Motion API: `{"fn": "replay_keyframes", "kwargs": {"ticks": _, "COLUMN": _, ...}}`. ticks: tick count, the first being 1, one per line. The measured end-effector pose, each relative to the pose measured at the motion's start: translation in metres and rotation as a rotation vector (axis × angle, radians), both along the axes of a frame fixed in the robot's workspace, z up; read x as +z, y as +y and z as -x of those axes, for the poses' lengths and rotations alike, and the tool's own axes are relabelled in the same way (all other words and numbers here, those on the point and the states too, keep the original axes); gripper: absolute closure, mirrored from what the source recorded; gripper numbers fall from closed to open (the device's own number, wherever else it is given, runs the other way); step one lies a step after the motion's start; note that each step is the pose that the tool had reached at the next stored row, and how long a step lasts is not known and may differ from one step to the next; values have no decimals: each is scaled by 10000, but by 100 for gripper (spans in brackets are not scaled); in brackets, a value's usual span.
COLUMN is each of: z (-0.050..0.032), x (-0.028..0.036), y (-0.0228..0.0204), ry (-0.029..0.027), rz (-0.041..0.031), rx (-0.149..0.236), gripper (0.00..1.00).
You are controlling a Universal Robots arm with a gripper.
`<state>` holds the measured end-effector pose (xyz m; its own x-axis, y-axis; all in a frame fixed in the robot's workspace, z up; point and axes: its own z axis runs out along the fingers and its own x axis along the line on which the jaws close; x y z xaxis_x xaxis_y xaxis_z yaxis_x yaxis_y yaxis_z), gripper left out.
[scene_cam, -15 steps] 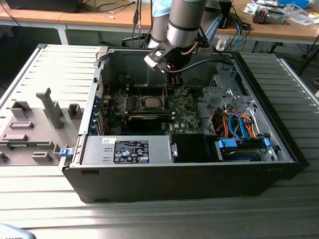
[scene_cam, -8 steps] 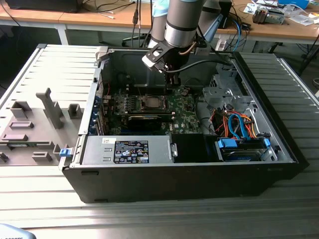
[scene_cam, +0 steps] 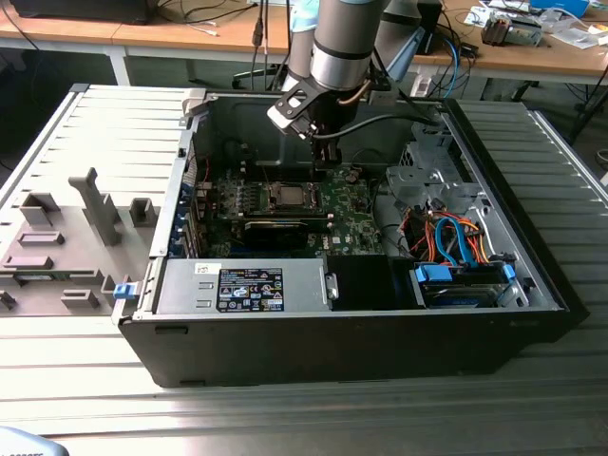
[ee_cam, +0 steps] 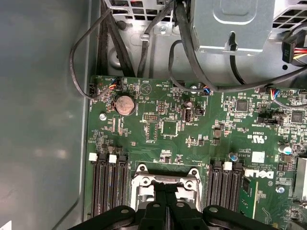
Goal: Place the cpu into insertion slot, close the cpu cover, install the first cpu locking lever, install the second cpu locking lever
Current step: 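Close the cpu cover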
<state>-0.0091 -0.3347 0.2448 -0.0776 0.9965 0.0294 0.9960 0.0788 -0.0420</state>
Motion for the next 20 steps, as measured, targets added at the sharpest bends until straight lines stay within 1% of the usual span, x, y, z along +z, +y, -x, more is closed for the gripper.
{"fn": "replay_keyframes", "kwargs": {"ticks": 3, "z": 24, "x": -5, "y": 0, "ry": 0, "rz": 1, "rx": 0, "gripper": 89}}
{"fn": "replay_keyframes", "kwargs": {"ticks": 20, "z": 93, "x": -50, "y": 0, "ry": 0, "rz": 1, "rx": 0, "gripper": 89}}
